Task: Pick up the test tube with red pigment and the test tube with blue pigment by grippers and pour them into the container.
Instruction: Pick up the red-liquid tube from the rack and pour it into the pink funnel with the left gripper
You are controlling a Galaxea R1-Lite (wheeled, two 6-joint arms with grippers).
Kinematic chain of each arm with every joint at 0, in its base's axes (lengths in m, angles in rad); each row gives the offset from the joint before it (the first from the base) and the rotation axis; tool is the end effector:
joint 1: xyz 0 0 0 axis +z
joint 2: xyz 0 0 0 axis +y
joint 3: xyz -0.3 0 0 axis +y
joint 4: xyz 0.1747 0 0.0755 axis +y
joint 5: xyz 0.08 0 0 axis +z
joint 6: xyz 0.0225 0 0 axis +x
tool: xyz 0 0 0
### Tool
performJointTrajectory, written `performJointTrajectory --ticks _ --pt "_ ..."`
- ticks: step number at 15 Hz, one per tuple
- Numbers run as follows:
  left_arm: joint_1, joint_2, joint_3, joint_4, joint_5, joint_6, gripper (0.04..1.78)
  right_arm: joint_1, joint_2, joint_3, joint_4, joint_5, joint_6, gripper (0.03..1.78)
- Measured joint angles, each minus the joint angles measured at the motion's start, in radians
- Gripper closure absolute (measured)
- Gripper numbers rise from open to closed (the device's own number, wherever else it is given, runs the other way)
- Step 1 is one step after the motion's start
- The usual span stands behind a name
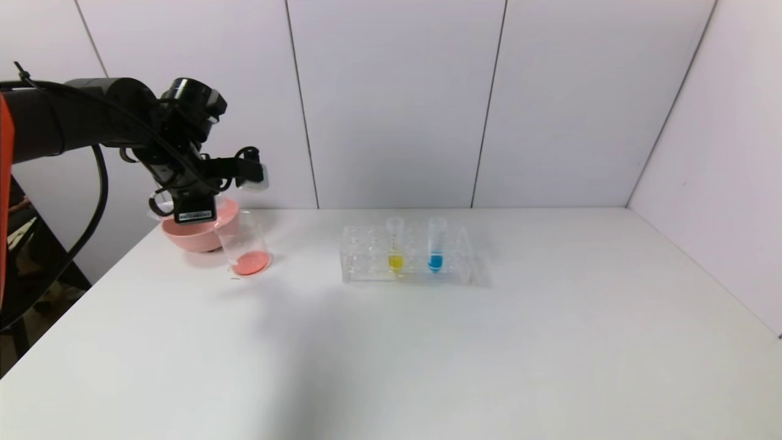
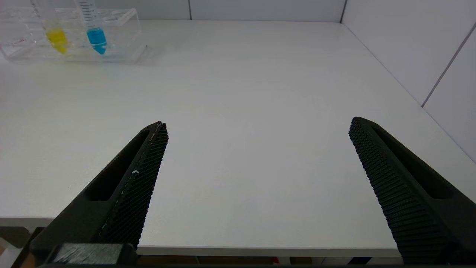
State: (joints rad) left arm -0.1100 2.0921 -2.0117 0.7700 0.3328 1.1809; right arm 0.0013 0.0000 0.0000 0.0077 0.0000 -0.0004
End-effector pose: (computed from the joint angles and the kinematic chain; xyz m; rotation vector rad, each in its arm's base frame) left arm 0.3948 -0.0362 0.2453 1.2895 0.8697 -0.3115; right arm -0.0228 0.0000 0.0747 -0.0004 0.0077 0.0013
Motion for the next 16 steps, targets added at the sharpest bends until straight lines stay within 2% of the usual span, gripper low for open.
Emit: performJointTrajectory --ticks 16 --pt "-0.005 0.004 -0.001 0.011 0.110 0.027 1.36 0.000 0.000 0.000 0.000 0.000 0.000 0.04"
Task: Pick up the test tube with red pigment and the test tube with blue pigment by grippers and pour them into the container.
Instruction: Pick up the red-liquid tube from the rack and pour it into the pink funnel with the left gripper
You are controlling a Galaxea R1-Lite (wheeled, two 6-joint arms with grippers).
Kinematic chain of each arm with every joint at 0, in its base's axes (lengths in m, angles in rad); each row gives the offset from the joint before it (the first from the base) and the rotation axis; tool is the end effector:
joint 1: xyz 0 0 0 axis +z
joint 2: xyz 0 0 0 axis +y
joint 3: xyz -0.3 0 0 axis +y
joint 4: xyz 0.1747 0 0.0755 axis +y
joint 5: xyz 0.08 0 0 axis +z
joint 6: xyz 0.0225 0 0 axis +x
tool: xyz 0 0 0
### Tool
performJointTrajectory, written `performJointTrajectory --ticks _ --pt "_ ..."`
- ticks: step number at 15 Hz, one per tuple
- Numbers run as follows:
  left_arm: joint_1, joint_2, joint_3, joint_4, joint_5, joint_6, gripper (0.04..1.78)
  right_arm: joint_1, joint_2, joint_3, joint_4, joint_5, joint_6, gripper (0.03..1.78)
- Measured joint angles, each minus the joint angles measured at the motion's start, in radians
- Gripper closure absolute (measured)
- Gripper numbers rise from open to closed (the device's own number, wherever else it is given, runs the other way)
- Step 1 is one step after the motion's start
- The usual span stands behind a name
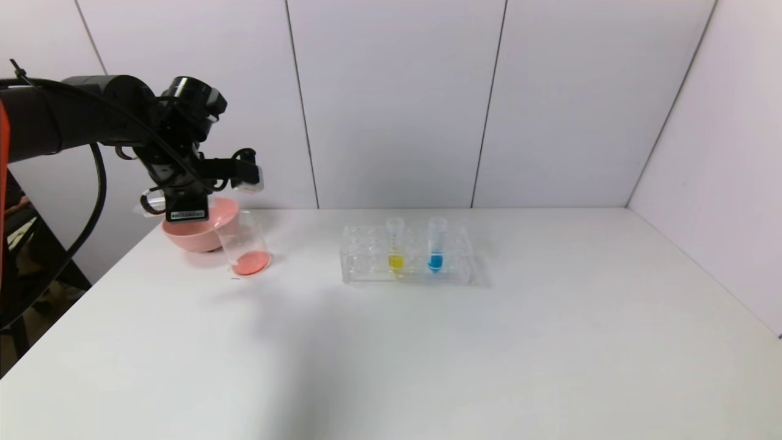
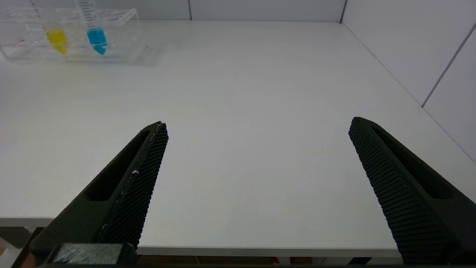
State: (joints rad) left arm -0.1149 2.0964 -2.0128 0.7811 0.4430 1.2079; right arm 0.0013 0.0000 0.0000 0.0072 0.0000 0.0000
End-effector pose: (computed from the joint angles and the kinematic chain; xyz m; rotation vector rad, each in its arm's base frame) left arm 0.3945 -0.0358 0.2438 1.3596 0.9364 -0.2403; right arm -0.0228 0.0000 0.0748 0.0000 0.0072 0.0013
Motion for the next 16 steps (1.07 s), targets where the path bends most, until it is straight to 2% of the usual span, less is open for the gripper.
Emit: performJointTrajectory --ticks 6,16 --pt "-0.007 0.019 0.000 0.000 0.084 0.045 1.36 0.000 0.000 0.000 0.000 0.000 0.000 0.04" --pt "-0.028 0.045 0.000 -0.010 0.123 0.070 1.36 0.000 0.000 0.000 0.000 0.000 0.000 0.04"
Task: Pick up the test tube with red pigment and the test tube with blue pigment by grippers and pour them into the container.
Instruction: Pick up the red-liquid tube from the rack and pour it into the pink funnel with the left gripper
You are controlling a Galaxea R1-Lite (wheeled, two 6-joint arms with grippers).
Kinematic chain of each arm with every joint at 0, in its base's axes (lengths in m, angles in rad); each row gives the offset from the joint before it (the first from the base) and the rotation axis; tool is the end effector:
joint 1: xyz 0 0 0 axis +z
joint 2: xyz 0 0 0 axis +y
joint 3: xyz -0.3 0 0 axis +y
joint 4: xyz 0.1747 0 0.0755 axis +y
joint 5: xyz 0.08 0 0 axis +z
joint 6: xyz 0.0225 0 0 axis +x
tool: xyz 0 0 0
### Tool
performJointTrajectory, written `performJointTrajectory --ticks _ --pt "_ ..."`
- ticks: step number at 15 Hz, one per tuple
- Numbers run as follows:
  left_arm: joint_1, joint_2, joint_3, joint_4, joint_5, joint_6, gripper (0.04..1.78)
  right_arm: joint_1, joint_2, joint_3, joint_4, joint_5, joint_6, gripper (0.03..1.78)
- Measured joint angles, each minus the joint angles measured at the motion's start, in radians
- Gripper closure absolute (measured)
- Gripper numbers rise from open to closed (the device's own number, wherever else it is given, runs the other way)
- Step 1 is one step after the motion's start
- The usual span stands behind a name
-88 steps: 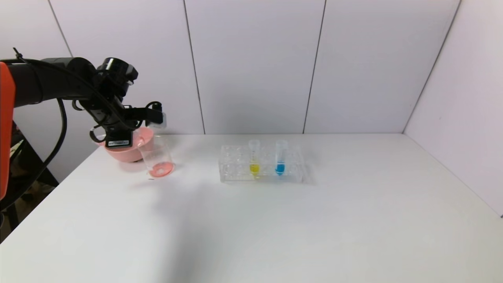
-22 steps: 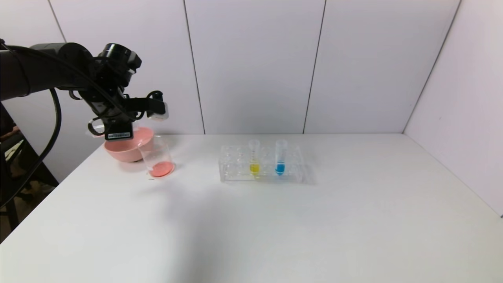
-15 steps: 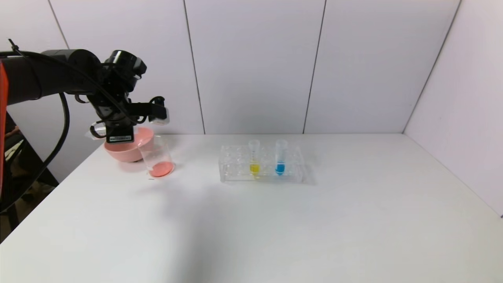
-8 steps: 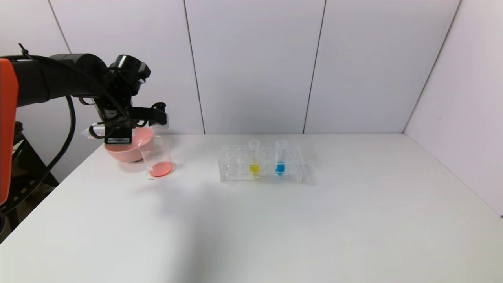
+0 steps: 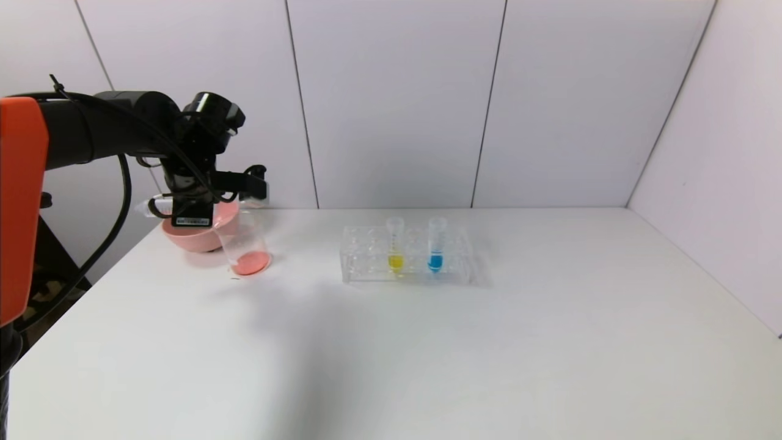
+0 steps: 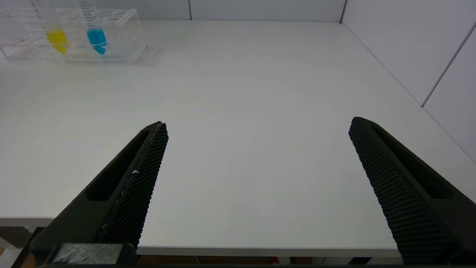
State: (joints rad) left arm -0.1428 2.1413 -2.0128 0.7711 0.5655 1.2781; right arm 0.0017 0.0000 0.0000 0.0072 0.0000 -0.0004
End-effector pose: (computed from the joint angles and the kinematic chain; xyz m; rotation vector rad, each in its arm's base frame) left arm 0.4041 -0.0459 0.2275 1.4878 1.0131 -0.2109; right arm -0.0228 0.0000 0.0748 -0.0004 0.0072 0.0017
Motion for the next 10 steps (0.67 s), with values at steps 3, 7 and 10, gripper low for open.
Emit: performJointTrajectory --ticks 3,7,10 --pt "-0.012 0.000 0.000 -0.005 0.046 0.029 1.36 -0.001 0.000 0.000 0.000 0.000 0.000 0.04" --pt "-0.019 0.002 0.000 -0.013 0.055 0.054 1.36 0.000 0.000 0.000 0.000 0.000 0.000 0.04" --pt "-0.021 0.003 0.000 -0.019 0.078 0.083 1.36 0.000 0.000 0.000 0.000 0.000 0.000 0.04"
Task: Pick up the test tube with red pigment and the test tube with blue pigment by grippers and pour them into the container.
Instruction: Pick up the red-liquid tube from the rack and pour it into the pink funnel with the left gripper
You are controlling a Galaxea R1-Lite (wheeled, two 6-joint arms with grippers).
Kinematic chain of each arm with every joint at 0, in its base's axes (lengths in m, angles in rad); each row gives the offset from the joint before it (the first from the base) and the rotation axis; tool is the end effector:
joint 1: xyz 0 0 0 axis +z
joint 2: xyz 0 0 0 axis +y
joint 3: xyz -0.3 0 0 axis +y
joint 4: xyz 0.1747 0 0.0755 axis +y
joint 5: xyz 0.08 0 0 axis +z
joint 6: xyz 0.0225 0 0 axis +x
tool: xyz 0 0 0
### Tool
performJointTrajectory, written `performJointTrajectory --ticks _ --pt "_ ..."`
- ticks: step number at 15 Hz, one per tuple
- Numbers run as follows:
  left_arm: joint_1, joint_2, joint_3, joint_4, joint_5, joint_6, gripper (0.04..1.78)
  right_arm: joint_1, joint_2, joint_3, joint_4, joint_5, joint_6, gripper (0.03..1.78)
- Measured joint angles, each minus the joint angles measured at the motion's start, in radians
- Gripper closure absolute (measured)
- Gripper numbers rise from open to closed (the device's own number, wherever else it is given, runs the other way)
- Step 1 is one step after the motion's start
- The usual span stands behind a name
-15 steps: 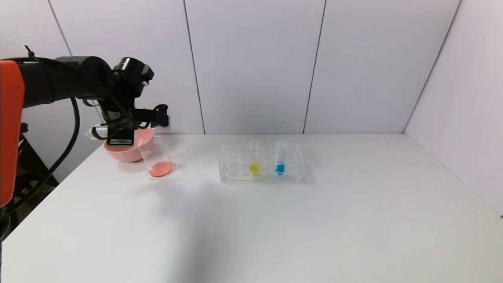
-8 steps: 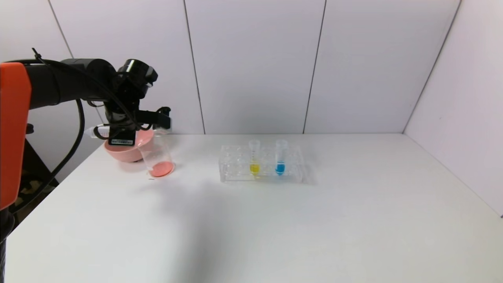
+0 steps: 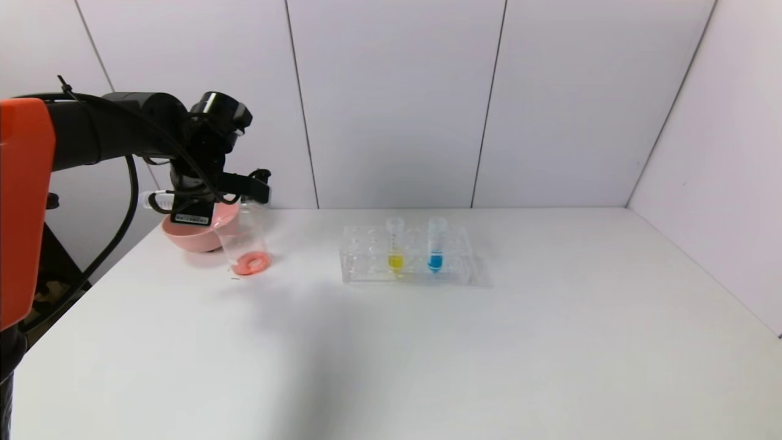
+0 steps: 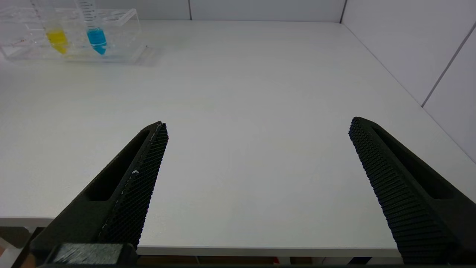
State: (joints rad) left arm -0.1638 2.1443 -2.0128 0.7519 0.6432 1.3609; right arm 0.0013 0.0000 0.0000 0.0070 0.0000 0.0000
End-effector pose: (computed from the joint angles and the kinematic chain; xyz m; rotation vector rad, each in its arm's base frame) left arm 0.4048 -0.0532 0.2282 1.5984 1.0312 -0.1884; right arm -0.0228 0.0000 0.0748 0.0000 0.0070 0.0013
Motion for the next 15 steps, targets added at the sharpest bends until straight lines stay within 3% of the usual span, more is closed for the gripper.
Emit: performJointTrajectory --ticks 10,12,15 --pt "0.000 0.002 0.000 -0.003 -0.003 -0.011 1.36 0.000 0.000 0.000 0.000 0.000 0.000 0.04" --pt "0.000 -0.001 0.000 -0.029 -0.029 -0.065 1.36 0.000 0.000 0.000 0.000 0.000 0.000 0.04" --pt "0.011 -0.022 0.000 -0.039 -0.130 -0.266 1.36 0.000 0.000 0.000 0.000 0.000 0.000 0.04"
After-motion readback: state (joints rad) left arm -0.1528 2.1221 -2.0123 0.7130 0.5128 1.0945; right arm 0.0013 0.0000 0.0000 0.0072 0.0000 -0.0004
